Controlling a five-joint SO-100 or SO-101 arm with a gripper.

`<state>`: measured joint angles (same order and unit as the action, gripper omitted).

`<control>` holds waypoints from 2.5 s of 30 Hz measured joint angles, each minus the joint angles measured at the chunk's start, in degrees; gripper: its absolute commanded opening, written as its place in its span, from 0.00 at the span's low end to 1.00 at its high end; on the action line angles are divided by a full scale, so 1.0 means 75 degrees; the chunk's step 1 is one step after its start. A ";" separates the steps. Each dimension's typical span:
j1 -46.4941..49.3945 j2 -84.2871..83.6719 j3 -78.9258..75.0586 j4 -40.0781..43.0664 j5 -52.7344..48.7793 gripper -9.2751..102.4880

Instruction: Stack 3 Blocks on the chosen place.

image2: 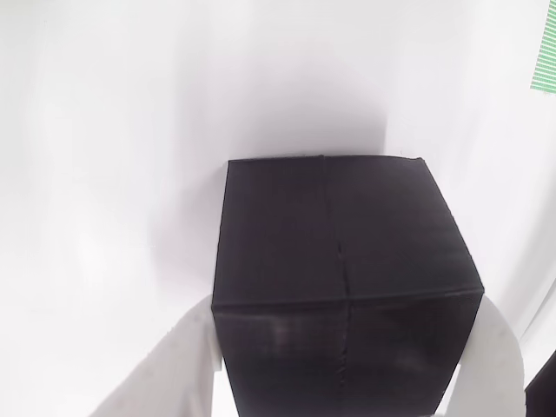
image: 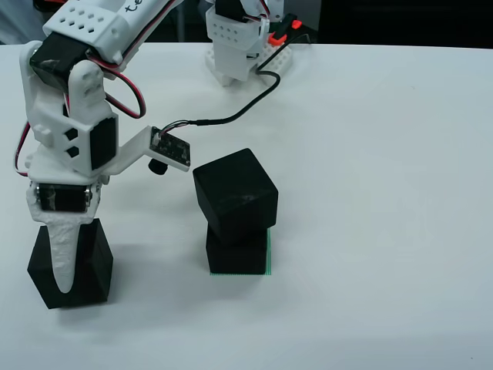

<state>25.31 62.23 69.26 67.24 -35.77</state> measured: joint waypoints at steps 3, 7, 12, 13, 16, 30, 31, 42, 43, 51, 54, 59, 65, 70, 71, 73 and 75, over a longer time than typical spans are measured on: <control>0.0000 0.0387 0.0293 0.0082 0.0000 0.31; -0.0047 0.1289 0.0961 0.0176 0.0000 0.31; -0.0199 0.2719 0.1535 0.0457 0.0000 0.31; -0.0223 0.2953 0.1547 0.0527 0.0000 0.31; -0.0258 0.3633 0.1582 0.0750 0.0000 0.31; -0.1371 0.5672 0.0762 0.2566 -0.0012 0.30; -0.1559 0.5730 0.0645 0.2660 -0.0047 0.30; -0.2590 0.6246 0.0996 0.3012 -0.0434 0.29; -0.2672 0.6363 0.1195 0.3012 -0.0457 0.29; -0.2836 0.6973 0.2016 0.3012 -0.0727 0.29; -0.2824 0.6996 0.2203 0.3012 -0.0797 0.29; -0.2660 0.6996 0.2508 0.3012 -0.0797 0.29; -0.2695 0.6996 0.2707 0.3012 -0.0797 0.29; -0.2695 0.6996 0.2824 0.3012 -0.0797 0.29; -0.2695 0.6996 0.2859 0.3012 -0.0797 0.29; -0.2695 0.6996 0.2918 0.3012 -0.0797 0.29; -0.2695 0.6996 0.2988 0.3012 -0.0797 0.29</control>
<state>5.10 114.70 91.67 89.82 -41.75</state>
